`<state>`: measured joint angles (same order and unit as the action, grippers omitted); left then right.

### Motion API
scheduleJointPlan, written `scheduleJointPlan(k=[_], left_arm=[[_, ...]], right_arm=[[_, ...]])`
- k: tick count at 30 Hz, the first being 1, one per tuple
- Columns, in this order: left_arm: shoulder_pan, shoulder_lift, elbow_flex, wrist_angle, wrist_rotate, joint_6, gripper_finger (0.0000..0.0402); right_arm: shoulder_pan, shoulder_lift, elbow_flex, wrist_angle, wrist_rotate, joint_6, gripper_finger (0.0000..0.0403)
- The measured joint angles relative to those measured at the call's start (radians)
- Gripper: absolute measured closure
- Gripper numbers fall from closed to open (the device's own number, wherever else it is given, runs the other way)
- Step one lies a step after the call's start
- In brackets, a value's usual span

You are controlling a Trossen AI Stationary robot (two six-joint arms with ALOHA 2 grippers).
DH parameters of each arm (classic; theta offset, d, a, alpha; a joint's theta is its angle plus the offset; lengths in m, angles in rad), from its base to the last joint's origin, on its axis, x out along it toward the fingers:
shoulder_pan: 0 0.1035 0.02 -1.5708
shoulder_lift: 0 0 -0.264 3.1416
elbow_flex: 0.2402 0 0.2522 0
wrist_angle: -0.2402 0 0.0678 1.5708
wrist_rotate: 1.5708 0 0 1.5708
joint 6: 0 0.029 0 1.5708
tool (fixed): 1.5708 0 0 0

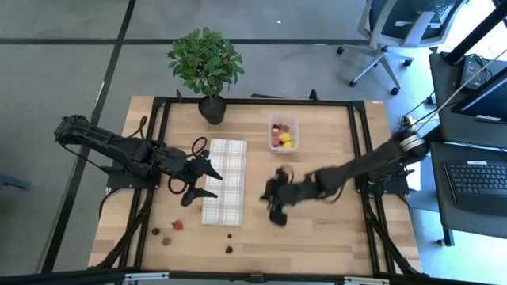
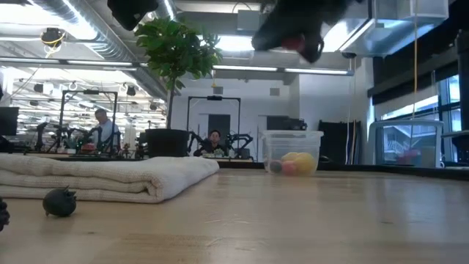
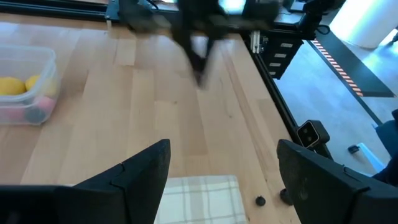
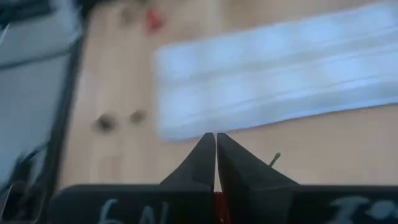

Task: Pick and placing Produce into tupperware
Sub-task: Put the red cherry into the transparent bin

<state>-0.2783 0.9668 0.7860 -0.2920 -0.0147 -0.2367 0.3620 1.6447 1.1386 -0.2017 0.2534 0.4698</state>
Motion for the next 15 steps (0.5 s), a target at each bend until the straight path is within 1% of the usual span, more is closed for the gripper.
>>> scheduleJointPlan(k=[2,5,7,9,12,13,15], left_arm=[[0.000,0.000,0.000,0.000,0.000,0.000,0.0117],[0.000,0.000,0.000,0.001,0.000,0.000,0.0117],[0.000,0.000,0.000,0.000,0.000,0.000,0.0117],[0.000,0.000,0.000,0.001,-0.002,0.000,0.0117],[0.000,0.000,0.000,0.001,-0.006,0.000,0.0117],[0.000,0.000,0.000,0.001,-0.007,0.000,0.0117],[0.000,0.000,0.000,0.001,-0.012,0.000,0.0117]], right_arm=[[-0.052,-0.078,0.000,-0.075,0.059,-0.005,0.0390],[-0.144,-0.188,0.001,-0.141,0.169,-0.054,0.0390],[-0.219,-0.244,0.001,-0.168,0.202,-0.085,0.0390],[-0.300,-0.277,0.001,-0.175,0.200,-0.097,0.0390],[-0.412,-0.285,0.001,-0.188,0.189,-0.109,0.0389],[-0.447,-0.278,0.001,-0.189,0.168,-0.110,0.0387],[-0.508,-0.252,0.001,-0.194,0.089,-0.110,0.0384]])
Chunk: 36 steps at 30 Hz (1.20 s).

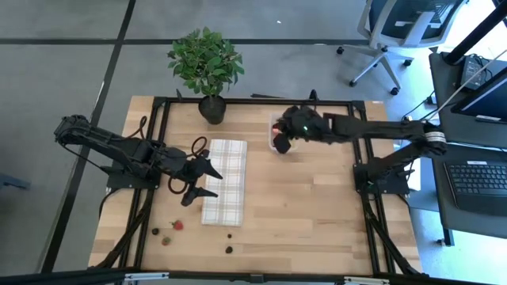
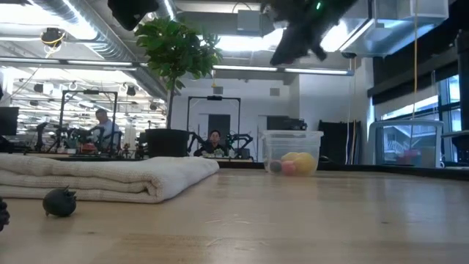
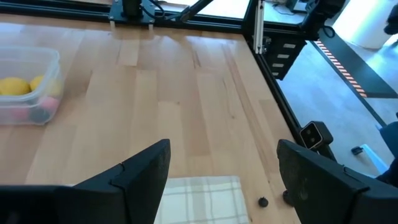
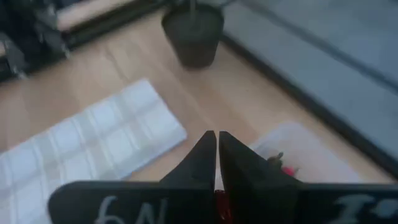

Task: Pick and placing Produce into tupperware
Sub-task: Put the red cherry into the transparent bin

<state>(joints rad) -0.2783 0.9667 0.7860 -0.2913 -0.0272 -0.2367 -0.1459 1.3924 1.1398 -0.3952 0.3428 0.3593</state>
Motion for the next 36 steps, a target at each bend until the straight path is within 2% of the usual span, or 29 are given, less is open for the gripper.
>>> scheduleJointPlan(k=[3,7,15,23,30,36], left_arm=[[0.000,0.000,0.000,0.000,-0.008,0.000,0.0117],[0.000,0.000,0.000,-0.003,-0.008,-0.020,0.0117],[0.000,0.000,0.000,-0.017,-0.009,-0.044,0.0117],[0.000,0.000,0.000,-0.017,-0.009,-0.044,0.0117],[0.000,0.000,0.000,-0.017,-0.009,-0.044,0.0117],[0.000,0.000,0.000,-0.017,-0.009,-0.044,0.0117]], right_arm=[[-0.063,0.052,-0.023,0.004,-0.106,-0.002,0.0383],[-0.113,0.103,-0.112,0.035,-0.165,0.005,0.0384],[-0.166,0.107,-0.314,0.273,-0.180,0.056,0.0383],[-0.182,0.107,-0.369,0.338,-0.179,0.059,0.0377],[-0.184,0.107,-0.369,0.341,-0.179,0.077,0.0342],[-0.184,0.107,-0.369,0.350,-0.177,0.079,0.0290]])
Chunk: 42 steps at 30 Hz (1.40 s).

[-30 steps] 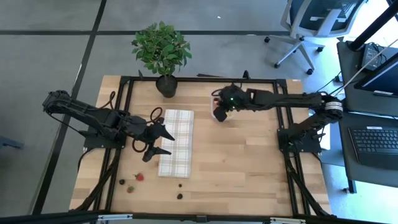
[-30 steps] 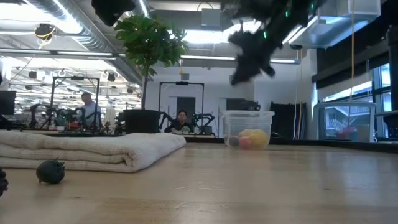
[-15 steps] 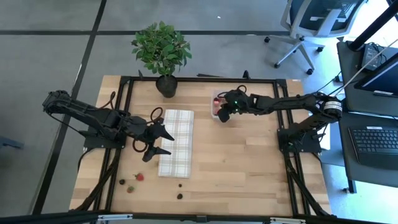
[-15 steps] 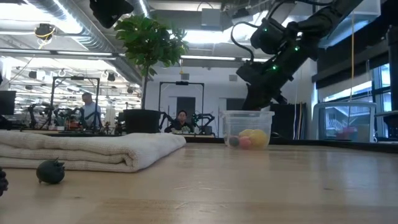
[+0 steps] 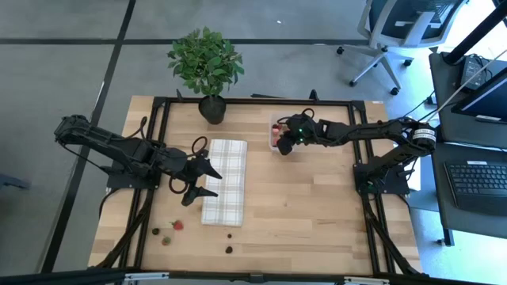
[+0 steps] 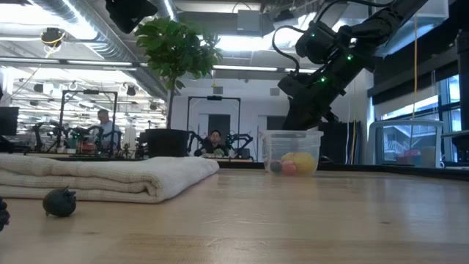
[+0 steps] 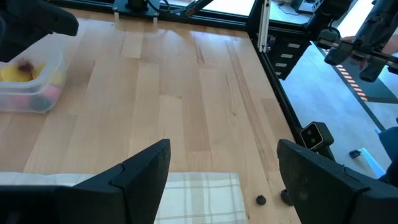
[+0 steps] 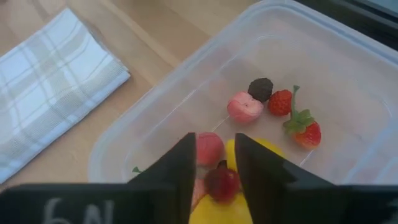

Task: Pick and placing Produce into tupperware
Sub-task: Put the red cherry into the transparent bin, then put the blueberry into the transparent bin

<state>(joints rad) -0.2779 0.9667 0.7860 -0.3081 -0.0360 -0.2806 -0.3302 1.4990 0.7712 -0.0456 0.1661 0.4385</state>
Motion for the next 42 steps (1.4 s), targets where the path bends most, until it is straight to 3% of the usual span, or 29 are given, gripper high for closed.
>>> scheduleJointPlan(k=[7,14,18,21,27,30,35,42], left_arm=[[0.000,0.000,0.000,0.001,0.000,0.000,0.0117],[-0.007,0.000,0.000,0.018,0.009,-0.005,0.0117],[-0.052,0.000,0.000,0.042,0.054,0.026,0.0117],[-0.102,0.002,0.000,0.053,0.053,0.020,0.0117],[-0.234,0.065,0.000,0.059,0.032,-0.039,0.0117],[-0.277,0.120,0.000,0.061,-0.029,-0.100,0.0117],[-0.304,0.238,0.000,0.126,-0.051,-0.170,0.0117],[-0.326,0.443,0.000,0.243,-0.049,-0.190,0.0117]], right_arm=[[0.000,-0.001,0.025,0.002,-0.018,0.002,0.0222],[0.083,-0.085,0.164,0.007,-0.377,-0.138,0.0194],[0.229,-0.160,0.204,0.004,-0.414,-0.133,0.0192],[0.364,-0.196,0.204,-0.058,-0.313,-0.098,0.0192],[0.643,-0.219,0.202,-0.246,0.102,0.055,0.0192],[0.766,-0.220,0.202,-0.288,0.249,0.076,0.0192],[0.874,-0.217,0.201,-0.357,0.281,0.125,0.0192],[0.892,-0.216,0.201,-0.392,0.289,0.217,0.0192]])
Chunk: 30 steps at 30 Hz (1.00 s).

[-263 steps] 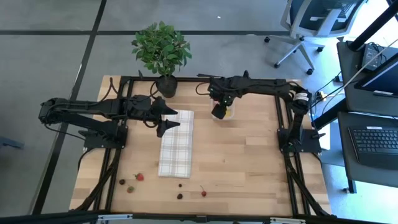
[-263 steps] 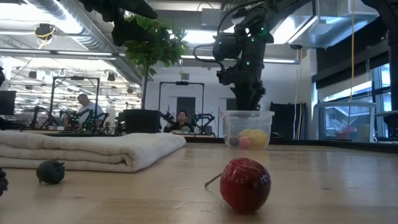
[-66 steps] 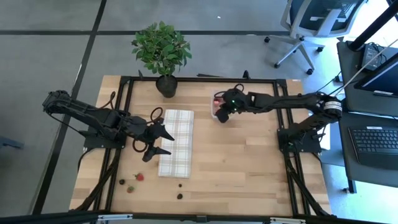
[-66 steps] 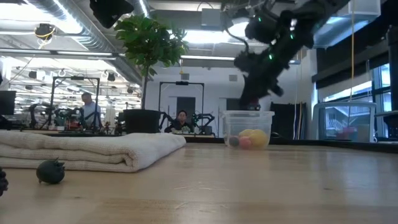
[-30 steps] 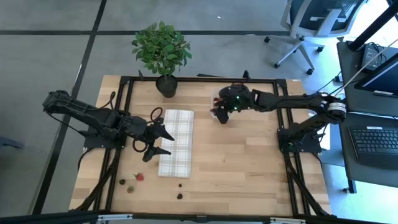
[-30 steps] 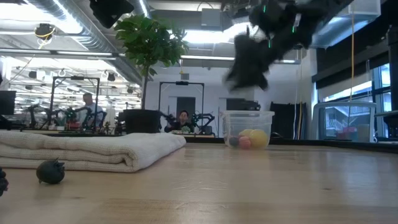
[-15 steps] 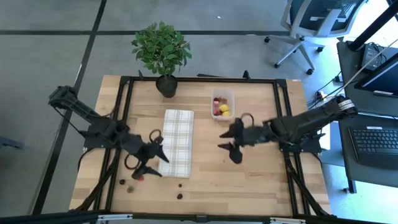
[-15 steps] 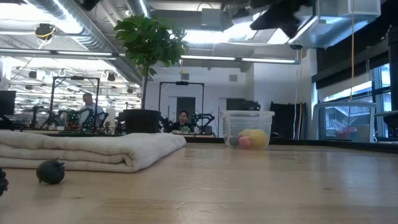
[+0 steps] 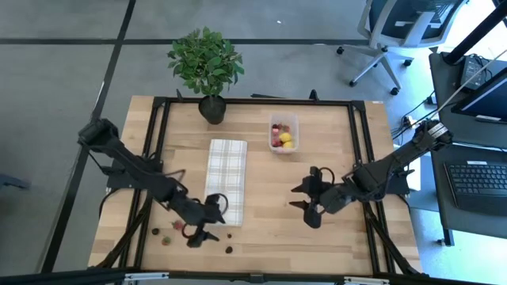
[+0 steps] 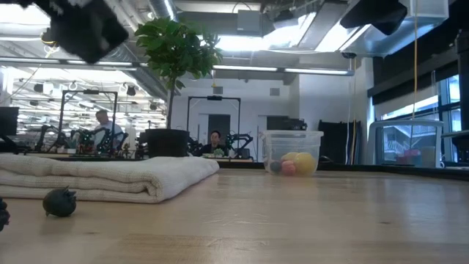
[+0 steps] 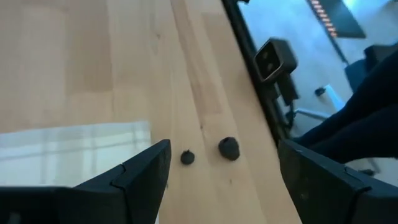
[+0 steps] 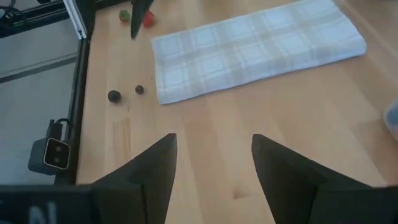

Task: Pick and placing Produce into tupperware
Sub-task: Put the blueberry into the transparent bin

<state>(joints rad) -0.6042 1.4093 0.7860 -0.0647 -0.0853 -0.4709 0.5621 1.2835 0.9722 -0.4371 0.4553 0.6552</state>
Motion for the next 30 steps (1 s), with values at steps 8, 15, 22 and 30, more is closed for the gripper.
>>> scheduleJointPlan(k=[8,15,22,30], left_arm=[[0.000,0.169,0.000,0.113,0.000,-0.073,0.0117],[0.001,0.233,0.000,0.159,-0.003,-0.129,0.0117],[-0.002,0.237,0.000,0.157,-0.048,-0.104,0.0117],[-0.024,0.237,0.000,0.156,-0.087,0.123,0.0121]], right_arm=[[0.000,0.000,0.000,0.004,0.000,-0.002,0.0192],[0.000,0.000,0.000,-0.001,-0.001,-0.003,0.0192],[0.000,0.000,0.000,-0.001,-0.001,-0.006,0.0192],[0.000,0.000,0.000,-0.001,-0.001,-0.008,0.0192]])
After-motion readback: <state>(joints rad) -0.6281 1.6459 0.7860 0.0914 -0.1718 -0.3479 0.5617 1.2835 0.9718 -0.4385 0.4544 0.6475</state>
